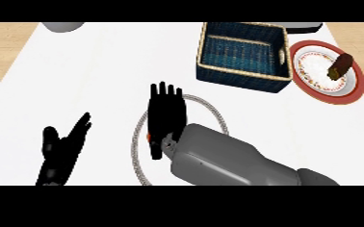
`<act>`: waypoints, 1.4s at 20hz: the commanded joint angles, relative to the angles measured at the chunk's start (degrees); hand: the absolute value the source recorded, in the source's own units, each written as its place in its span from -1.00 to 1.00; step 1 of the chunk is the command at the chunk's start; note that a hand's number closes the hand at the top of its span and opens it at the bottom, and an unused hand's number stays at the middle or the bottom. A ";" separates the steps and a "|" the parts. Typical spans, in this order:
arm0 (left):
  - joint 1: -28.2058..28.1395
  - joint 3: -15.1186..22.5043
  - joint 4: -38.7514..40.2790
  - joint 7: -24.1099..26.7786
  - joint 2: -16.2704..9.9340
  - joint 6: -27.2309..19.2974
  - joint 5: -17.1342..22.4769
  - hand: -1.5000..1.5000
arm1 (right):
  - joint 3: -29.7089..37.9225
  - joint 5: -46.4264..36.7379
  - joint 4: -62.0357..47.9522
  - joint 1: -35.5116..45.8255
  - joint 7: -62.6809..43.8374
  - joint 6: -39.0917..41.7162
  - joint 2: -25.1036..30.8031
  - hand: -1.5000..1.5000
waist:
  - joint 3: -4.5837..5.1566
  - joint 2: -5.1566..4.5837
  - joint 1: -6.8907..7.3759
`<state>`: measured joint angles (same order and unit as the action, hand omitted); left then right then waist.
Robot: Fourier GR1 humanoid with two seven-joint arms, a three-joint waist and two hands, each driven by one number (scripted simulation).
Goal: Pick the squash from the placemat and place it in the basket
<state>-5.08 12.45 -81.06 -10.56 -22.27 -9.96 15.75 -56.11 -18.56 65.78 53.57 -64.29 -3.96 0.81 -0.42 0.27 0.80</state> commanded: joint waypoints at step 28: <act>-1.06 -1.79 2.46 -2.41 2.82 4.04 -1.79 0.00 | -12.50 4.92 -10.82 -1.72 -0.47 -7.89 -0.78 1.00 | 0.46 -0.57 1.37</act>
<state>-4.75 10.20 -81.38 -12.06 -20.18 -7.71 13.21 -64.83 -12.46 56.42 52.20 -61.82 -9.16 0.58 -0.43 0.08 1.86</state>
